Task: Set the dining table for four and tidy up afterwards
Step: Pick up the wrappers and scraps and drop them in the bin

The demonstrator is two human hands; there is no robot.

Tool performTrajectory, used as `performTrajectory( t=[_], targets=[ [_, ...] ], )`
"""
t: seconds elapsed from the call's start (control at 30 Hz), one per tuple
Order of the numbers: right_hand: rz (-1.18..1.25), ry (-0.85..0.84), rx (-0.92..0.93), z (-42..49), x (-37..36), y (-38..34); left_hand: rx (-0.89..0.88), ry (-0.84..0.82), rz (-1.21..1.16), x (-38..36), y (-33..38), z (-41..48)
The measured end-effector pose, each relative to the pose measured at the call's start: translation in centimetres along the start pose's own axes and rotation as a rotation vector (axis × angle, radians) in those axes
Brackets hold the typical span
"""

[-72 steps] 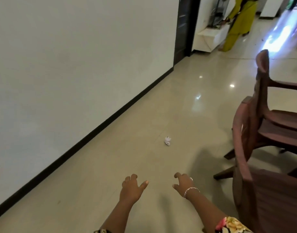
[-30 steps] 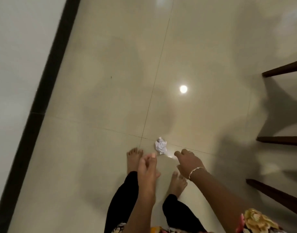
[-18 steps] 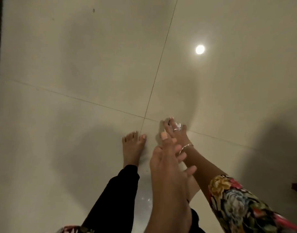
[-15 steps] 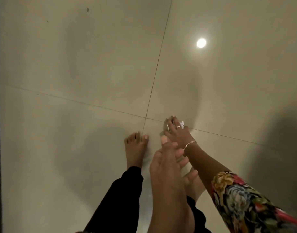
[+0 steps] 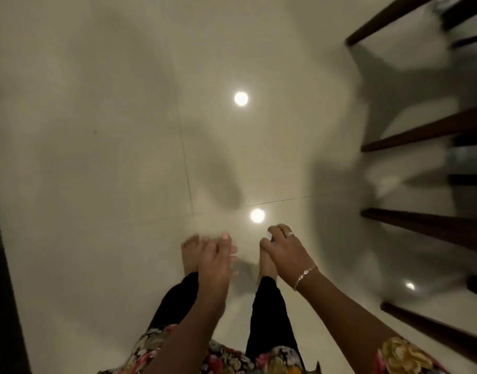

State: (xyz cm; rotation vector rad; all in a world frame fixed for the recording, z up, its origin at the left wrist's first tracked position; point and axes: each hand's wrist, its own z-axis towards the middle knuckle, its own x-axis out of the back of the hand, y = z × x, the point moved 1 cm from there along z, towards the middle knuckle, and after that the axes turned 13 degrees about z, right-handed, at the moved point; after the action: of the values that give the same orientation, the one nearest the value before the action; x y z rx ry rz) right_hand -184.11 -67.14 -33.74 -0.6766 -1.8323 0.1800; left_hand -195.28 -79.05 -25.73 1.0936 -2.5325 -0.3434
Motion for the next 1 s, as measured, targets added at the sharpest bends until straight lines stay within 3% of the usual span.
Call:
performTrajectory(
  t=[0.23, 0.47, 0.73, 1.0],
  targets=[
    [0.056, 0.349, -0.297, -15.0, 12.2, -8.5, -0.359, -0.227, 0.478, -1.2, 2.2, -12.8],
    [0.077, 0.603, -0.616, -29.0, 13.2, -11.4, -0.52, -0.369, 0.756, -6.2, -2.1, -21.1],
    [0.13, 0.823, -0.936, -48.4, 8.8, -14.3, -0.666, -0.506, 1.036, -14.6, -16.0, -33.7],
    [0.175, 0.94, -1.25, -69.6, 3.5, -17.9, -0.758, -0.799, 1.251, -25.4, -32.9, -49.3]
  ],
)
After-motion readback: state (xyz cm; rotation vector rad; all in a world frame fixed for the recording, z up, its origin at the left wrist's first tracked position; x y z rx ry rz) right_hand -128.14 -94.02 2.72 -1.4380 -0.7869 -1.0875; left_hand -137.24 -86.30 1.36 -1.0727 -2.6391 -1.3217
